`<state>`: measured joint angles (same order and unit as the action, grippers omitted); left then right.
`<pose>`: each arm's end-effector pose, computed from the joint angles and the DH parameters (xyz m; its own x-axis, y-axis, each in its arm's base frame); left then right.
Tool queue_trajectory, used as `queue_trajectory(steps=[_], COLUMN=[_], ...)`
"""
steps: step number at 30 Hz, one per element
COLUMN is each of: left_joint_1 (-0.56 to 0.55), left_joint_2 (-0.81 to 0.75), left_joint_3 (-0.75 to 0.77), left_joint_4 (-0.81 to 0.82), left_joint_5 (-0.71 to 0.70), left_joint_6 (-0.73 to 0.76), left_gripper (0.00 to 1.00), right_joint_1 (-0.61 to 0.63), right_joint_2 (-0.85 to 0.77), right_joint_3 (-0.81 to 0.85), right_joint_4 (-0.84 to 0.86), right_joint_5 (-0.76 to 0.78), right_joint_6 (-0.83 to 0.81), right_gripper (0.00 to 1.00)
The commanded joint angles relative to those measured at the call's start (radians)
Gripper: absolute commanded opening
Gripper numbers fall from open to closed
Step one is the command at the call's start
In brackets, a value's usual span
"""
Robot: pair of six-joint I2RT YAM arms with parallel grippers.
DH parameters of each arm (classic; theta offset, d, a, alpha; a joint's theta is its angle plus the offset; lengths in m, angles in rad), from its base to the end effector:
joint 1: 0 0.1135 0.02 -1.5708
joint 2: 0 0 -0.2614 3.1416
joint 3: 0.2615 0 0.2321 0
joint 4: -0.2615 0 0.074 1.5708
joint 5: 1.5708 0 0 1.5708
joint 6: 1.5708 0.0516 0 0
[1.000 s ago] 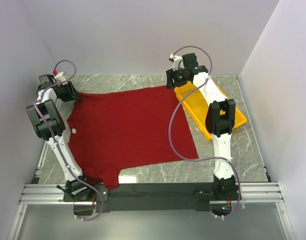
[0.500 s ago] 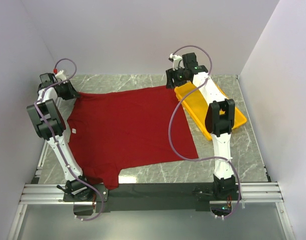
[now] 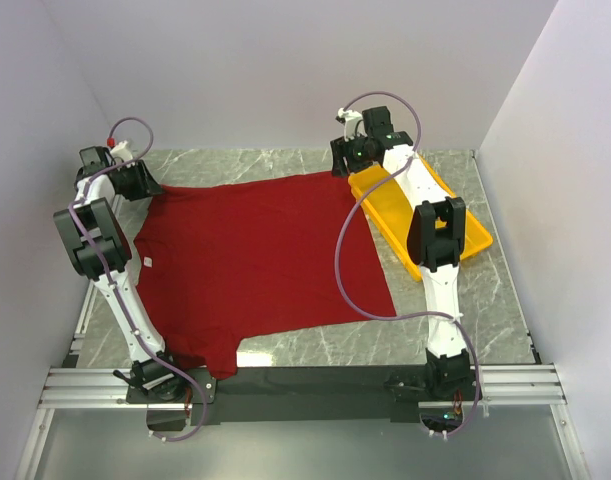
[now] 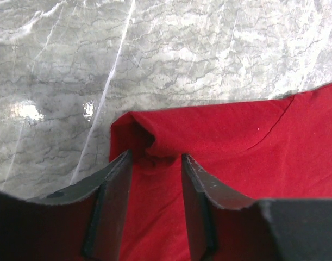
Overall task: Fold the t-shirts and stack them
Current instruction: Flatten the tshirt out
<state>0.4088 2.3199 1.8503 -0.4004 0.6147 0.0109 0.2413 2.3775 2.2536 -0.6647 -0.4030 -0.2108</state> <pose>0.4706 0.1714 0.1682 -0.7011 -0.2940 -0.6496 0.0242 0.9007 -0.4337 0.5042 0.1449 0.2400 -0.5714 -0.3388 -0.7474 -0.6215 0.7734 0.1246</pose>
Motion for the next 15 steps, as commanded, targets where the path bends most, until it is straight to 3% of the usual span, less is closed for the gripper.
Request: queue_trajectory(steps=[1,8,12,15], left_joint_1=[-0.010,-0.019,-0.018,-0.015], left_joint_2=[0.012,0.035,0.013,-0.025], left_joint_3=[0.040,0.067,0.040,0.004], left_joint_4=[0.026,0.032,0.061,0.090], left_joint_5=[0.003,0.029,0.046,0.045], left_joint_6=[0.001,-0.003,-0.042,-0.048], left_gripper=[0.46,0.27,0.03,0.01], right_joint_1=[-0.002,-0.004,-0.002,-0.004], right_joint_2=[0.006,0.020,0.035,0.051], right_joint_3=[0.040,0.050,0.066,0.077], right_joint_4=[0.042,0.046,0.050,0.054], right_joint_5=[0.010,0.023,0.044,0.072], right_joint_6=[-0.007,-0.016,-0.042,-0.071], right_gripper=[0.65,0.65,0.65,0.65])
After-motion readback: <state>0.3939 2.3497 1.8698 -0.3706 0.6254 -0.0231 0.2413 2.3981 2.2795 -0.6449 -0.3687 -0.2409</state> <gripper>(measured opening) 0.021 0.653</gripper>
